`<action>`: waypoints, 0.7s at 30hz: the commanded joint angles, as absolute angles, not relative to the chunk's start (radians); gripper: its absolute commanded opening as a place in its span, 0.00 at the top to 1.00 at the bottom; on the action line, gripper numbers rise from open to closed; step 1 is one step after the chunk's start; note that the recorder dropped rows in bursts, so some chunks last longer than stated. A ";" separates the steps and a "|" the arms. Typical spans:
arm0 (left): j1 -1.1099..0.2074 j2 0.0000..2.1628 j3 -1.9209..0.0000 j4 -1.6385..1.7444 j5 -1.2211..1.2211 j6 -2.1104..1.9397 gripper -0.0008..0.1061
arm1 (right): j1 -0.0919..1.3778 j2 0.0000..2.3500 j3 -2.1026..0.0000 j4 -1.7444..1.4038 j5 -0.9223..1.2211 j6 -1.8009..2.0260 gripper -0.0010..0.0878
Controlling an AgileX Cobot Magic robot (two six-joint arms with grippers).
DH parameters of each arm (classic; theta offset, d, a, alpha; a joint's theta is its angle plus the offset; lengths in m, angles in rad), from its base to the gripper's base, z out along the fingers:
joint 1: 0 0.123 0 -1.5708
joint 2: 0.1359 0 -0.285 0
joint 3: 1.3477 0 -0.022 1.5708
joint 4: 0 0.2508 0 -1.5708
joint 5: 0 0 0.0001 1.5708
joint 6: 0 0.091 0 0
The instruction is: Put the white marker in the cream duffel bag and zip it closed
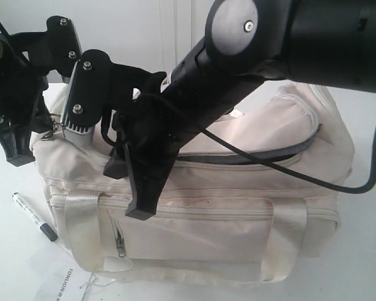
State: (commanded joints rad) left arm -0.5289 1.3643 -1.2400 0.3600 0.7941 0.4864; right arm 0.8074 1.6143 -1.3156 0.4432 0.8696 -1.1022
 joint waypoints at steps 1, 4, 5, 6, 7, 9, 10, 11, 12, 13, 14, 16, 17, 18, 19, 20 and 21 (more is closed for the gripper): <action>-0.529 1.359 -1.240 0.360 0.790 0.455 0.99 | 0.807 1.614 -1.316 0.447 0.861 -1.092 0.99; -0.529 1.339 -1.240 0.344 0.777 0.359 0.90 | 0.807 1.614 -1.316 0.449 0.833 -1.067 0.86; -0.529 1.335 -1.240 0.330 0.785 0.359 0.84 | 0.807 1.614 -1.316 0.451 0.827 -1.054 0.79; -0.529 1.333 -1.240 0.307 0.792 0.359 0.75 | 0.807 1.614 -1.316 0.451 0.822 -1.036 0.70; -0.529 1.333 -1.240 0.295 0.805 0.355 0.66 | 0.807 1.614 -1.316 0.451 0.819 -1.020 0.60; -0.529 1.333 -1.240 0.297 0.827 0.301 0.51 | 0.807 1.607 -1.316 0.449 0.805 -0.965 0.44; -0.529 1.333 -1.240 0.312 0.835 0.243 0.46 | 0.807 1.601 -1.316 0.449 0.798 -0.920 0.37; -0.529 1.333 -1.240 0.340 0.846 0.195 0.44 | 0.806 1.590 -1.316 0.443 0.795 -0.885 0.33; -0.529 1.330 -1.240 0.378 0.867 0.132 0.43 | 0.806 1.574 -1.316 0.432 0.791 -0.835 0.30; -0.529 1.324 -1.240 0.402 0.891 0.077 0.43 | 0.806 1.556 -1.316 0.420 0.791 -0.801 0.30; -0.529 1.313 -1.240 0.414 0.910 0.035 0.43 | 0.806 1.540 -1.316 0.413 0.789 -0.771 0.30; -0.529 1.283 -1.240 0.419 0.937 -0.010 0.43 | 0.806 1.493 -1.316 0.385 0.789 -0.706 0.30; -0.529 1.269 -1.240 0.408 0.947 -0.018 0.43 | 0.804 1.472 -1.316 0.376 0.795 -0.676 0.30; -0.529 1.248 -1.240 0.385 0.954 -0.027 0.43 | 0.798 1.442 -1.316 0.365 0.809 -0.655 0.31; -0.529 1.228 -1.237 0.350 0.956 -0.029 0.43 | 0.793 1.422 -1.316 0.358 0.824 -0.647 0.31; -0.529 1.209 -1.227 0.315 0.956 -0.029 0.43 | 0.781 1.397 -1.316 0.349 0.842 -0.647 0.31; -0.529 1.188 -1.212 0.280 0.951 -0.032 0.43 | 0.769 1.375 -1.316 0.322 0.869 -0.647 0.31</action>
